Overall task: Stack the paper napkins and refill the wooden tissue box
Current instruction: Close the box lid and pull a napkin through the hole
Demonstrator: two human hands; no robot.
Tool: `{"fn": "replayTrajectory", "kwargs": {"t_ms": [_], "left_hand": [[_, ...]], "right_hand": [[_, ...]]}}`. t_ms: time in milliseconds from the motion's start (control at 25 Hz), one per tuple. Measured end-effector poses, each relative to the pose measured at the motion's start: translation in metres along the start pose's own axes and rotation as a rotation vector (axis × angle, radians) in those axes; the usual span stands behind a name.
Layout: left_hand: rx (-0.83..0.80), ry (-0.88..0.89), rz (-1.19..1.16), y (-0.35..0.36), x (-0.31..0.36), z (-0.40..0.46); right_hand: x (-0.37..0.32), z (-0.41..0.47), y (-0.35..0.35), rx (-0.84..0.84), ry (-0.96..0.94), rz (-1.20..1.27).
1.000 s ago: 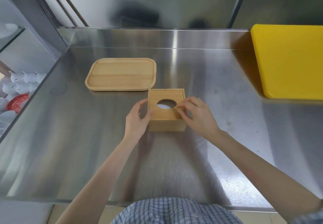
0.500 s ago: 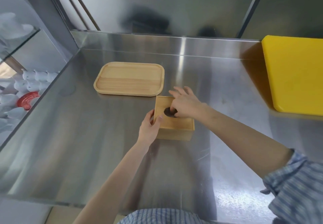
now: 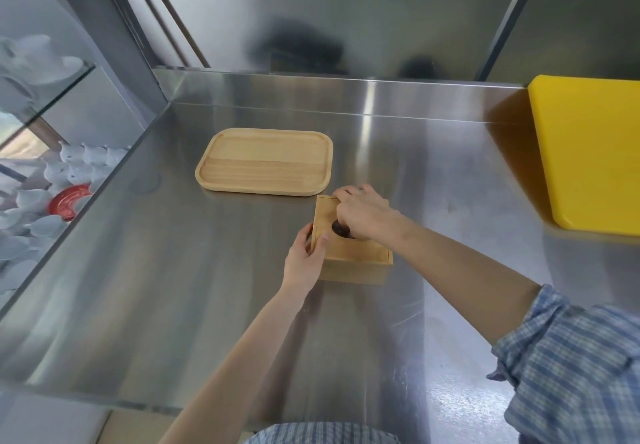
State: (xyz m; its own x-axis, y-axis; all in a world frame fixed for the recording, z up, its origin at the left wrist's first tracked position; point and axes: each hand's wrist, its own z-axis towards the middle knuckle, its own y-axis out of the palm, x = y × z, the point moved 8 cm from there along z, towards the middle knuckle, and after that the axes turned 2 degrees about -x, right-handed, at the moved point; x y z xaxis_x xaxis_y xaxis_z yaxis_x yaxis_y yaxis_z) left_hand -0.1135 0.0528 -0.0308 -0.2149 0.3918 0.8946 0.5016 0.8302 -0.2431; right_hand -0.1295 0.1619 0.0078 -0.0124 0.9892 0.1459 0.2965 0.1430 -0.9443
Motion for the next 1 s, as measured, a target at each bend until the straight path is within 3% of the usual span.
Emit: {"fn": "replayTrajectory", "kwargs": {"t_ms": [440, 1000], "left_hand": [[0.005, 0.048, 0.120, 0.001, 0.004, -0.001], [0.025, 0.054, 0.134, 0.001, 0.001, -0.001]], "right_hand": [[0.005, -0.019, -0.016, 0.065, -0.049, 0.112], [0.028, -0.045, -0.016, 0.054, 0.060, 0.525]]}}
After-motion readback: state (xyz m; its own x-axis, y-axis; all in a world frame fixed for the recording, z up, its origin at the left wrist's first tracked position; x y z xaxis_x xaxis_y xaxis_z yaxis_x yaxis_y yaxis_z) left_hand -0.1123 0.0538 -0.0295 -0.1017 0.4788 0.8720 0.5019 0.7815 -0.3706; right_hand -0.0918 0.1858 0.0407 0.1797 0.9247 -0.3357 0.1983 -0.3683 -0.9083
